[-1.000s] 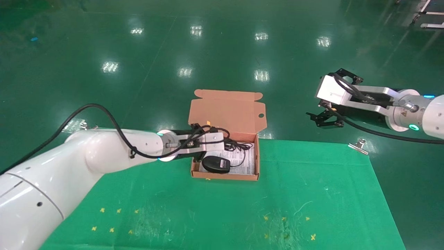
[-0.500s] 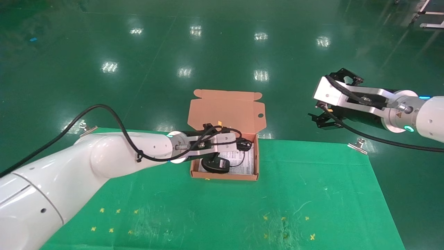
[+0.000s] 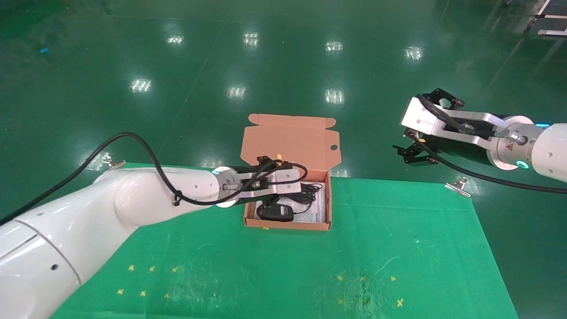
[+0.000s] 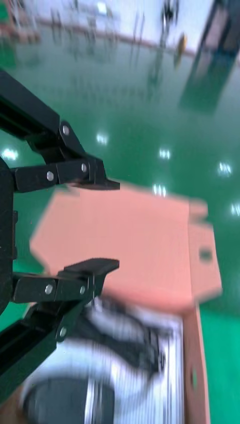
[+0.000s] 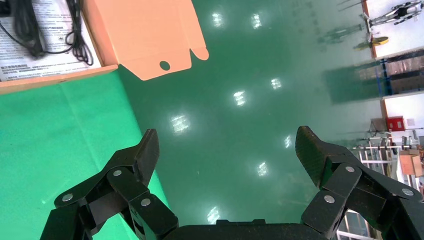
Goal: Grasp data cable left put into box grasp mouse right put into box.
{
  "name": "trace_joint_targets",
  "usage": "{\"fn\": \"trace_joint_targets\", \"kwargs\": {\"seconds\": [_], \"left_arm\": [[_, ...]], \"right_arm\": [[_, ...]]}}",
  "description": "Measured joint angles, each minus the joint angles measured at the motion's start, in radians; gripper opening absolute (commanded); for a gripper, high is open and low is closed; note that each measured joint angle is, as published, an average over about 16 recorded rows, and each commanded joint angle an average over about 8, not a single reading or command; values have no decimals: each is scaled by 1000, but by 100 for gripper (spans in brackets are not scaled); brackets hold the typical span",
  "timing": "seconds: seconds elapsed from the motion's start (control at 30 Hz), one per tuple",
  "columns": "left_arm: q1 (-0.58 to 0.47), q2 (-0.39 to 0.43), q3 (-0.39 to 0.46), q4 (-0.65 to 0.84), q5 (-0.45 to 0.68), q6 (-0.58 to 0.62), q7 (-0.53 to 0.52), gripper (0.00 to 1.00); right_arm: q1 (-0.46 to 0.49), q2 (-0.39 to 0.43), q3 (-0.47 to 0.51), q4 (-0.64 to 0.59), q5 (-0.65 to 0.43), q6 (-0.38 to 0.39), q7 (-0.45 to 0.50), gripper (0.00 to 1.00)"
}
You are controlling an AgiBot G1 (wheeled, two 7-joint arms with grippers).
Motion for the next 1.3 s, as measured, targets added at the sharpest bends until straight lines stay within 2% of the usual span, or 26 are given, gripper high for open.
{"fn": "trace_joint_targets", "kwargs": {"seconds": [0.27,0.53,1.3], "left_arm": [[-51,-16,-13,-3,24,-35,-37,100],[-47,-48,-60,-18,-13,1,-50,100],[139,-269,-337,-203,-335,324,-45,100]], "right_arm": [[38,-43,7,-30,-30,10,-37,100],[26,-50,47,-40,14,-38,-75,100],[-188,8,306,-24,420,-310,-202,100]]}}
